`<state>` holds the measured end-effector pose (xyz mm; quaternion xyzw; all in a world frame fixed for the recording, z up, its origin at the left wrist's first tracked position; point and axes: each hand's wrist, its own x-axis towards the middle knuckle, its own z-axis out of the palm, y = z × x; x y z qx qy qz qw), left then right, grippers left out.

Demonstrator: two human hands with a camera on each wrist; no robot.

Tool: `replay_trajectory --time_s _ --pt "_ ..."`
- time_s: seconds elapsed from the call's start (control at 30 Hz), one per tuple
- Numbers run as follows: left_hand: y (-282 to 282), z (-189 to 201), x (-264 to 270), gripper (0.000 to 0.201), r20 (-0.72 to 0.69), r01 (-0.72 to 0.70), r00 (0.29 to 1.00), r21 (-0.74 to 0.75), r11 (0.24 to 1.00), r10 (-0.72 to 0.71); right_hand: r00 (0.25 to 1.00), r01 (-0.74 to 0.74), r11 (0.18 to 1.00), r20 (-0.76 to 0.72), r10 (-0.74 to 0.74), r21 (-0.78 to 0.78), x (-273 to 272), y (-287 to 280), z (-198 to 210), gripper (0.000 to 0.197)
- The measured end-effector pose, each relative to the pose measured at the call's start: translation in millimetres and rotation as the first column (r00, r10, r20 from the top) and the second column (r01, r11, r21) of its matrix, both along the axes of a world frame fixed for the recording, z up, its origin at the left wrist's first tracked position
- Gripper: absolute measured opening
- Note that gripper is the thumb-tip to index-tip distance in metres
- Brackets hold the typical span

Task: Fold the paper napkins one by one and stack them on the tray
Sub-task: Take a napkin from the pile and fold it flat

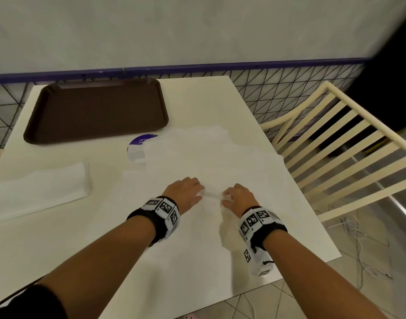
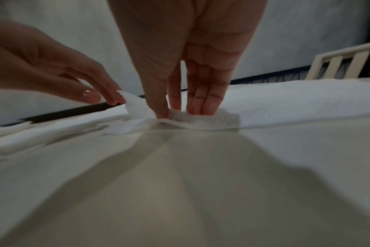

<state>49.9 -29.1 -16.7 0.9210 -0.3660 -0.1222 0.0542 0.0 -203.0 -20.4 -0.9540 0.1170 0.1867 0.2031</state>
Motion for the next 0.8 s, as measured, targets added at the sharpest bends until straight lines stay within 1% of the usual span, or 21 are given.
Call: replay_trajectory --time_s 0.07,0.1,0.17,0.27,0.33,0.37,0.4,0.43,0.47,0.5,0.53,0.57,0.6,0.67,0.7,0.73,0.8 --pt "-10 -3 4 0.041 0.003 0.020 1.000 -0.043 0.999 -0.020 1.000 0.016 0.999 0.017 -0.016 0.028 1 -3 -3 0.033" --pt "-14 -4 6 0.042 0.004 0.036 0.999 -0.037 0.999 -0.036 0.999 0.026 0.999 0.024 -0.027 0.039 2 -5 -4 0.033" --pt "-24 -5 10 0.044 0.013 0.065 0.998 0.032 0.997 -0.066 0.998 0.048 0.997 0.028 -0.050 0.067 1 -6 -6 0.032" --pt "-36 -3 16 0.037 0.070 0.131 0.988 0.112 0.985 -0.139 0.999 0.037 0.996 0.018 -0.039 0.077 1 -7 -5 0.036" --pt "-41 -2 22 0.037 0.104 0.164 0.979 0.088 0.982 -0.173 0.999 0.029 0.997 0.022 -0.030 0.066 1 -9 -6 0.045" --pt "-42 -1 25 0.036 0.121 0.156 0.980 0.048 0.987 -0.161 0.998 0.022 0.999 0.062 -0.024 0.034 1 -8 -6 0.051" --pt "-41 3 27 0.033 0.157 0.145 0.978 -0.022 0.989 -0.139 0.989 0.010 1.000 0.147 -0.006 -0.027 0 -7 -3 0.055" --pt "-40 11 29 0.029 0.189 0.143 0.975 -0.119 0.983 -0.119 0.961 0.000 0.993 0.274 0.032 -0.115 1 -7 0 0.056" --pt "-37 18 30 0.027 0.211 0.173 0.968 -0.179 0.968 -0.134 0.923 -0.010 0.981 0.375 0.082 -0.191 3 -8 3 0.055" --pt "-32 21 33 0.029 0.281 0.220 0.946 -0.203 0.954 -0.158 0.896 -0.026 0.967 0.424 0.135 -0.254 5 -9 7 0.053" --pt "-27 25 35 0.032 0.324 0.219 0.936 -0.226 0.949 -0.139 0.879 -0.042 0.958 0.445 0.170 -0.284 8 -11 10 0.050" --pt "-20 32 35 0.034 0.320 0.209 0.939 -0.253 0.945 -0.123 0.877 -0.048 0.962 0.449 0.169 -0.269 11 -11 12 0.046" --pt "-13 40 34 0.035 0.306 0.190 0.947 -0.281 0.941 -0.100 0.863 -0.074 0.962 0.466 0.194 -0.262 14 -10 15 0.044" --pt "9 53 32 0.036 0.262 0.141 0.964 -0.331 0.933 -0.053 0.818 -0.141 0.945 0.504 0.279 -0.296 19 -2 26 0.040" --pt "24 56 30 0.037 0.248 0.105 0.969 -0.350 0.931 -0.016 0.825 -0.167 0.952 0.493 0.277 -0.256 20 6 31 0.038" --pt "39 59 26 0.038 0.244 0.067 0.969 -0.369 0.927 0.027 0.846 -0.208 0.952 0.447 0.289 -0.223 21 15 36 0.039" --pt "71 59 12 0.040 0.244 -0.003 0.964 -0.391 0.920 0.107 0.865 -0.316 0.926 0.338 0.371 -0.207 21 35 38 0.044"
